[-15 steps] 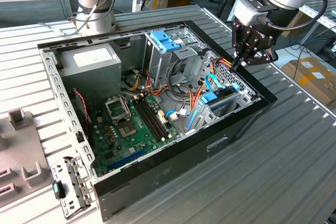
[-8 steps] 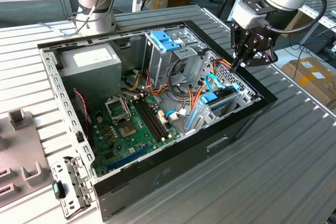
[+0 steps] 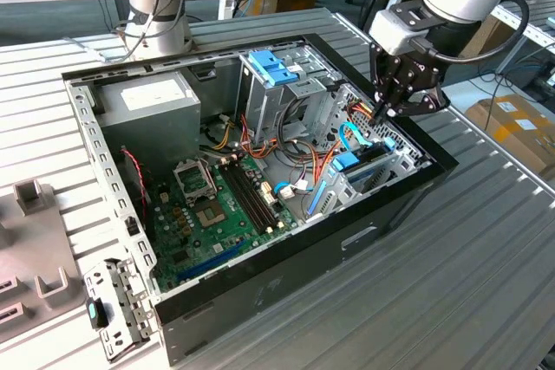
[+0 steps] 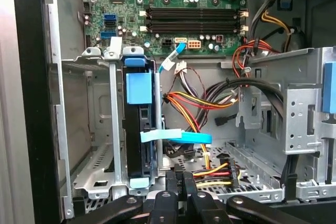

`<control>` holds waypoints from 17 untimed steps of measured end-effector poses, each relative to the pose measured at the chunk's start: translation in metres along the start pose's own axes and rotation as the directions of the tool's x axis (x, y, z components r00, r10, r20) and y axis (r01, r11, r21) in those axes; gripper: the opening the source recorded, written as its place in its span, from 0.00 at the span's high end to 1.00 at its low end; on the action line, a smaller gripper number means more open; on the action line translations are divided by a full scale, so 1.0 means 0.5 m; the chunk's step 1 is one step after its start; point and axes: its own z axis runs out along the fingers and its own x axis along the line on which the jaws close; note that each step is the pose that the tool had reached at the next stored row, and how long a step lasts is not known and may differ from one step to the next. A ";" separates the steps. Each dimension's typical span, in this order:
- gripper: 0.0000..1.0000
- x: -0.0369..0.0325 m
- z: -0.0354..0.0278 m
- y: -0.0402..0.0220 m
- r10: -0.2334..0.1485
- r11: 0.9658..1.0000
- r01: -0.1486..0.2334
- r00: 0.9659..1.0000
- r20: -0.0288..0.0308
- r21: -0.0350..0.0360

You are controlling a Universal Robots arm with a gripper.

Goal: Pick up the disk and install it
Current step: 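Insert the second disk wire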

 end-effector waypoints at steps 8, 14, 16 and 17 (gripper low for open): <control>0.84 0.024 0.002 0.014 -0.012 1.000 0.012 1.000 0.001 -0.001; 0.84 0.024 0.002 0.014 -0.013 1.000 0.013 1.000 0.001 -0.001; 0.84 0.024 0.002 0.014 -0.013 1.000 0.013 1.000 0.001 -0.001; 0.84 0.024 0.002 0.014 -0.013 1.000 0.013 1.000 0.001 -0.001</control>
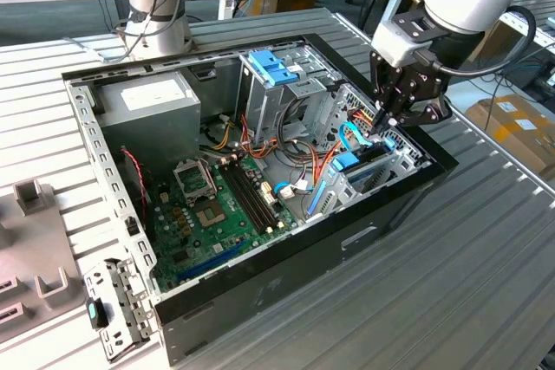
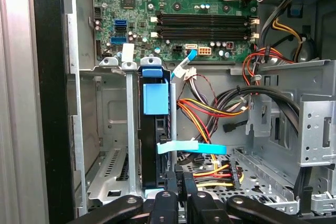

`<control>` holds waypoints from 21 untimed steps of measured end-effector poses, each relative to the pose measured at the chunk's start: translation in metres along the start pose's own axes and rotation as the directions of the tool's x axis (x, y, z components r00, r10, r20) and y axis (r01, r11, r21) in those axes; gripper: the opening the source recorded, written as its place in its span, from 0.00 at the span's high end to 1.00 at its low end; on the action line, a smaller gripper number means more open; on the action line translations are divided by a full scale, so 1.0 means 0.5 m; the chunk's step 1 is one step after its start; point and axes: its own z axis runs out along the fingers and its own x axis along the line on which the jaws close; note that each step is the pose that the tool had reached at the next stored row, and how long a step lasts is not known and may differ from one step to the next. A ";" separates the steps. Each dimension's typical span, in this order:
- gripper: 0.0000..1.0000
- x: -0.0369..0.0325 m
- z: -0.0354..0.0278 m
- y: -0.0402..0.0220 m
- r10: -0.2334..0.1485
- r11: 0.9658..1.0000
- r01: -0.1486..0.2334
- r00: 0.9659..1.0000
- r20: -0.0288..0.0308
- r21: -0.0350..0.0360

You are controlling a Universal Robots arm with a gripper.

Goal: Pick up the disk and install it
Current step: 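Insert the second disk wire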

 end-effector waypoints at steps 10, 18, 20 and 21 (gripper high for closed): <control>0.84 0.010 0.002 0.002 0.000 1.000 0.000 1.000 0.000 0.000; 0.84 0.021 0.010 0.007 0.000 1.000 0.000 1.000 0.000 0.000; 0.84 0.021 0.012 0.008 0.000 1.000 0.000 1.000 0.000 0.000; 0.84 0.021 0.012 0.008 0.000 1.000 0.000 1.000 0.000 0.000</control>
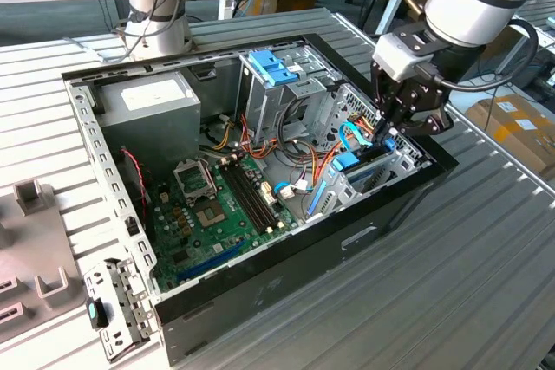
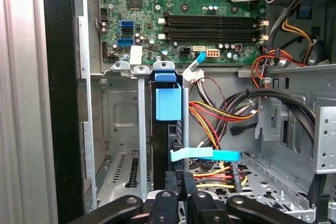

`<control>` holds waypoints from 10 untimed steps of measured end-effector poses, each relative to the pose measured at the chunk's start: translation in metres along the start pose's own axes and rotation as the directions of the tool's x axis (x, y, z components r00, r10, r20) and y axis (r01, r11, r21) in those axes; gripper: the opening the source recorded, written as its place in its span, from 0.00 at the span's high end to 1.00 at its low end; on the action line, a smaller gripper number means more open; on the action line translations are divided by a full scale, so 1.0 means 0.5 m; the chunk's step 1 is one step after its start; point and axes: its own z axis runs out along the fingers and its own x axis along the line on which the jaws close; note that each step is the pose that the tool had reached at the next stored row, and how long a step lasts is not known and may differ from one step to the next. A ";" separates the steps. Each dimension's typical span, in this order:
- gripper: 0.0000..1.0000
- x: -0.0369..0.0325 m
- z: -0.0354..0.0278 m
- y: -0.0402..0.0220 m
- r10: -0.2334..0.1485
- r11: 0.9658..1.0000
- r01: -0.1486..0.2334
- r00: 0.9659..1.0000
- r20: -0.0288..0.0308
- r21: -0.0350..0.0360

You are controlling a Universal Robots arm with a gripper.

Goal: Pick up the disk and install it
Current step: 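Insert the second disk wire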

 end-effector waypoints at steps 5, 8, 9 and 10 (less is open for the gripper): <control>0.84 0.000 0.002 0.000 0.000 1.000 0.000 1.000 0.000 0.000; 0.84 0.000 0.003 0.001 0.000 1.000 0.000 1.000 0.000 0.000; 0.84 0.000 0.004 0.001 0.000 1.000 0.000 1.000 0.000 0.000; 0.84 -0.001 0.004 0.001 0.000 1.000 0.000 1.000 0.000 0.000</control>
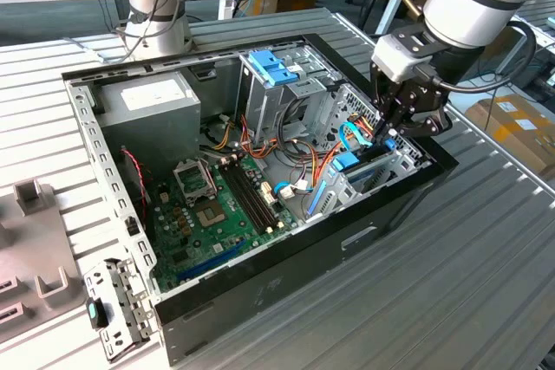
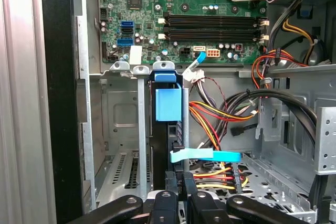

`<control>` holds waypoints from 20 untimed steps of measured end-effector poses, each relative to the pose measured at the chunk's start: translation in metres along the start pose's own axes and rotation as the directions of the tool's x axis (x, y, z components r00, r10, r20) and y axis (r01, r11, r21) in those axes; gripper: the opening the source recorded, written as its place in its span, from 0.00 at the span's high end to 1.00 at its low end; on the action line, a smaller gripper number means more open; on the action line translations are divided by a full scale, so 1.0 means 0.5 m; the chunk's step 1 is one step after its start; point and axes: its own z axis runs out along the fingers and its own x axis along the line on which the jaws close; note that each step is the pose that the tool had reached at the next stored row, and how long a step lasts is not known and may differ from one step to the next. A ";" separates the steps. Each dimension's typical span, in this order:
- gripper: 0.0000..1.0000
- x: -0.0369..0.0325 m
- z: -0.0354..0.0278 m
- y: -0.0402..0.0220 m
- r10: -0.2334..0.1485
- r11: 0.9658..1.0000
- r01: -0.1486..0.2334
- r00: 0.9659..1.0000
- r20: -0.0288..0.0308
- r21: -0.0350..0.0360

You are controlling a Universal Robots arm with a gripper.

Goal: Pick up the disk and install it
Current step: 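Insert the second disk wire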

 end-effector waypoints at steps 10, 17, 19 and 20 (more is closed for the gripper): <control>0.84 -0.001 0.008 0.001 0.000 1.000 0.000 1.000 0.000 0.000; 0.84 -0.001 0.014 0.002 0.000 1.000 0.000 1.000 0.000 0.000; 0.84 0.000 0.014 0.002 0.000 1.000 0.000 1.000 0.000 0.000; 0.84 0.001 0.014 0.002 0.000 1.000 0.000 1.000 0.000 0.000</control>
